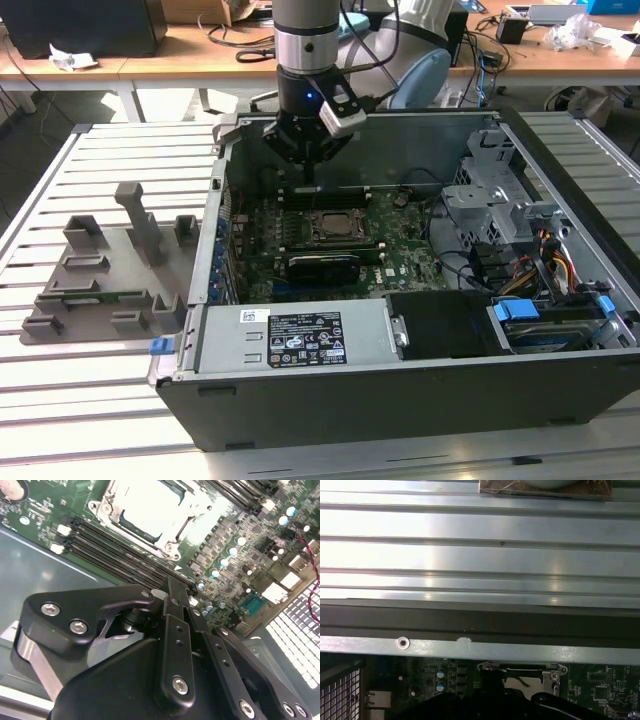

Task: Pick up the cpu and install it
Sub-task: 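Install the first cpu locking lever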

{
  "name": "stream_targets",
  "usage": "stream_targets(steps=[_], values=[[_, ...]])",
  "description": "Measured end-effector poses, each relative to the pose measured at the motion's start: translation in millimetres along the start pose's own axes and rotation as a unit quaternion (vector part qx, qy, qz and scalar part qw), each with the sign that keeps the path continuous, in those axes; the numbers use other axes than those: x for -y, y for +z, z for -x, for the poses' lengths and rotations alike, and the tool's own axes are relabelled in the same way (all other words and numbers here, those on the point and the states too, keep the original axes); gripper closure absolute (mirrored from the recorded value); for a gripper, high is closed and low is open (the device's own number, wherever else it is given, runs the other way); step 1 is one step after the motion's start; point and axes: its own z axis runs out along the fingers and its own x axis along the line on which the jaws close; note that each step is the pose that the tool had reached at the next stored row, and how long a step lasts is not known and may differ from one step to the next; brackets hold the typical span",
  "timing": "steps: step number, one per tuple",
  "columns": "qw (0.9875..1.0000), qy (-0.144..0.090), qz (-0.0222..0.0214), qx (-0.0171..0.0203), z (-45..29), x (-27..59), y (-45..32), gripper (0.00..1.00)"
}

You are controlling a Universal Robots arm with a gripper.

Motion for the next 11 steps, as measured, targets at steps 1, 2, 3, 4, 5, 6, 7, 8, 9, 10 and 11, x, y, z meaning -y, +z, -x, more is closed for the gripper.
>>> stream_targets(steps=[1,2,3,4,5,6,7,8,9,10,11], values=[[1.0,0.0,0.0,-0.0001,1.0,0.1,-0.1,0.89],[1.0,0.0,0.0001,0.0,1.1,0.0,0.0,0.89],[1.0,0.0,0.0,0.0,1.1,0.0,0.0,0.89],[1.0,0.0,0.0,0.0,1.1,0.0,0.1,0.89],[1.0,0.0,0.0,0.0,1.1,0.0,0.2,0.89],[1.0,0.0,0.0,0.0,1.1,0.0,0.4,0.89],[1.0,0.0,0.0001,0.0,1.1,0.0,0.8,0.89],[1.0,0.0,0.0001,0.0,1.1,0.0,1.0,0.89],[1.0,0.0,0.0001,0.0,1.1,0.0,1.4,0.89],[1.0,0.0,0.0,0.0,1.1,0.0,1.6,0.89],[1.0,0.0,0.0,0.0,1.1,0.0,1.8,0.89]])
